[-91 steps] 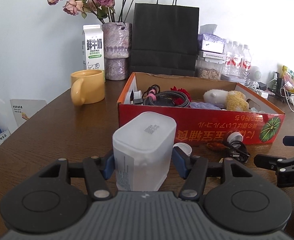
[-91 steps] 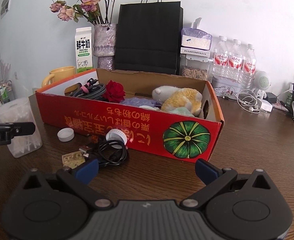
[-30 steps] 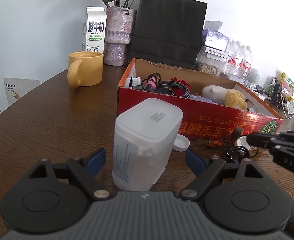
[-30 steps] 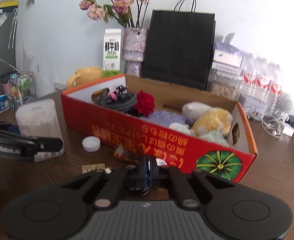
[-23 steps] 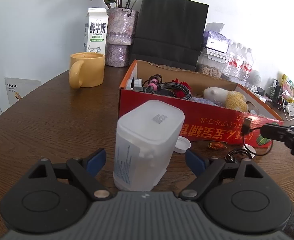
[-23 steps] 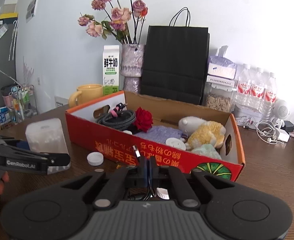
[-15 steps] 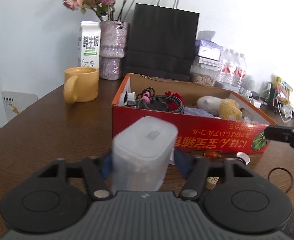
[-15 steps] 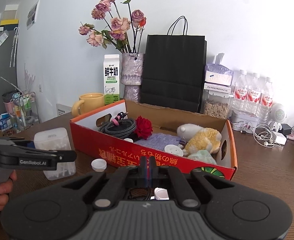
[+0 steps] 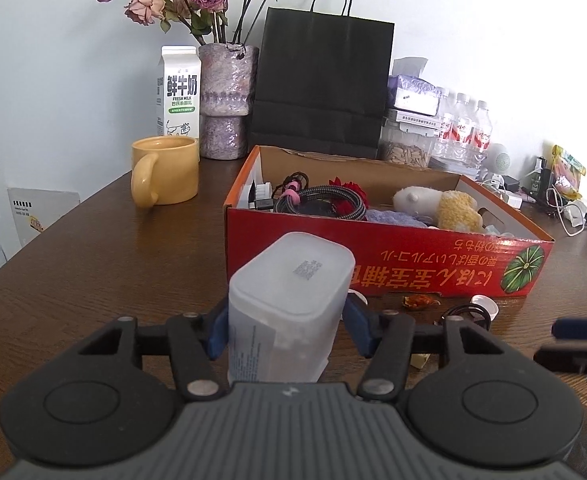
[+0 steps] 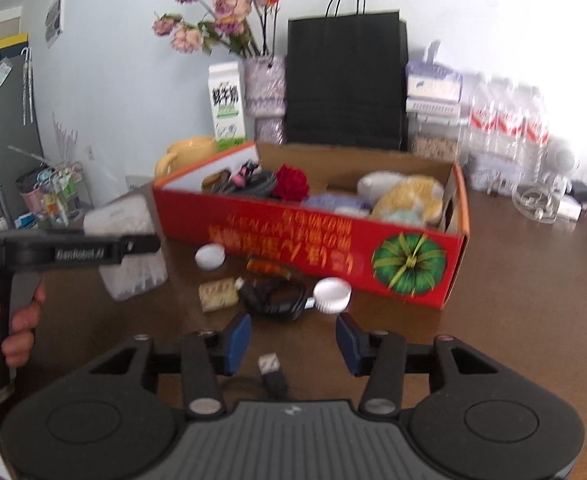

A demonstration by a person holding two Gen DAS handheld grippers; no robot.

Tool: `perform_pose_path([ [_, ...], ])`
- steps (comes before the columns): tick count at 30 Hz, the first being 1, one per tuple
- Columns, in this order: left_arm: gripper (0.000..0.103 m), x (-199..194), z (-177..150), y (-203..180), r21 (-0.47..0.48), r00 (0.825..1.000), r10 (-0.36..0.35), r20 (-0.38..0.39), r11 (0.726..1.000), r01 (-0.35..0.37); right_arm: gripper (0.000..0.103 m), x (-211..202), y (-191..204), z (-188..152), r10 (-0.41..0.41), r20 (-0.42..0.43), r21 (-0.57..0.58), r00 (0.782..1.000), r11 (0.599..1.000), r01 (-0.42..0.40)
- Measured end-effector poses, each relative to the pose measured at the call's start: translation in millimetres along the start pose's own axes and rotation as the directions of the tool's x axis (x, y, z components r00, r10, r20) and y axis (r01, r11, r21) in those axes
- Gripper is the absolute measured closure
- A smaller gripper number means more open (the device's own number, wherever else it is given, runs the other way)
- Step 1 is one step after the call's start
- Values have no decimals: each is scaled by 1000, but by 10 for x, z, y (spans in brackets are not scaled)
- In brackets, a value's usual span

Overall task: Organize objects
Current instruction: 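Lift the black cable with the right gripper and move both tools over the box, then lower the container and cable into the box and open both grippers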

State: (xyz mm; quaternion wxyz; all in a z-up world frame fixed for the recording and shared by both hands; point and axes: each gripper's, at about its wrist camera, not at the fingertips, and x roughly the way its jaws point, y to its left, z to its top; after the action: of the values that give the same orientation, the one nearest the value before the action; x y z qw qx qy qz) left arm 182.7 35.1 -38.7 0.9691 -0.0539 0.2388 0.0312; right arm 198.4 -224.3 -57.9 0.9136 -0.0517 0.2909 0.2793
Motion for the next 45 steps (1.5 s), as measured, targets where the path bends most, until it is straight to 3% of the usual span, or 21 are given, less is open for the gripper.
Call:
perform_pose_path([
  [4,45,-115,-13,7,0,1000,-4,14,1000,4,57,69,35,-138,12,-59,-13,998,1000,-13],
  [11,45,-299,-30,36,0,1000,-8,25,1000,8,60,69,1,-205,21,-88,-40,996,999,-25],
  [12,45,-304,-31,35,0,1000,-7,24,1000,7,63,76,8,-198,19,-88,-44,996,999,-23],
  [14,45,-319,-37,25,-2,1000,-5,23,1000,6,91,92,26,-183,24,-87,-53,996,998,-29],
  [15,45,-323,-38,17,-1,1000,-6,22,1000,6,93,99,37,-174,36,-87,-53,996,998,-41],
  [26,45,-425,26,-55,9,998,-21,53,1000,21,94,-30,145,-84,26,15,-68,1000,997,-25],
  [37,45,-378,382,-298,28,985,-79,152,997,76,94,-53,138,371,21,149,-84,989,996,-9],
  [45,45,-130,711,-456,35,974,-104,201,994,99,94,95,93,716,-2,213,-85,977,996,20],
])
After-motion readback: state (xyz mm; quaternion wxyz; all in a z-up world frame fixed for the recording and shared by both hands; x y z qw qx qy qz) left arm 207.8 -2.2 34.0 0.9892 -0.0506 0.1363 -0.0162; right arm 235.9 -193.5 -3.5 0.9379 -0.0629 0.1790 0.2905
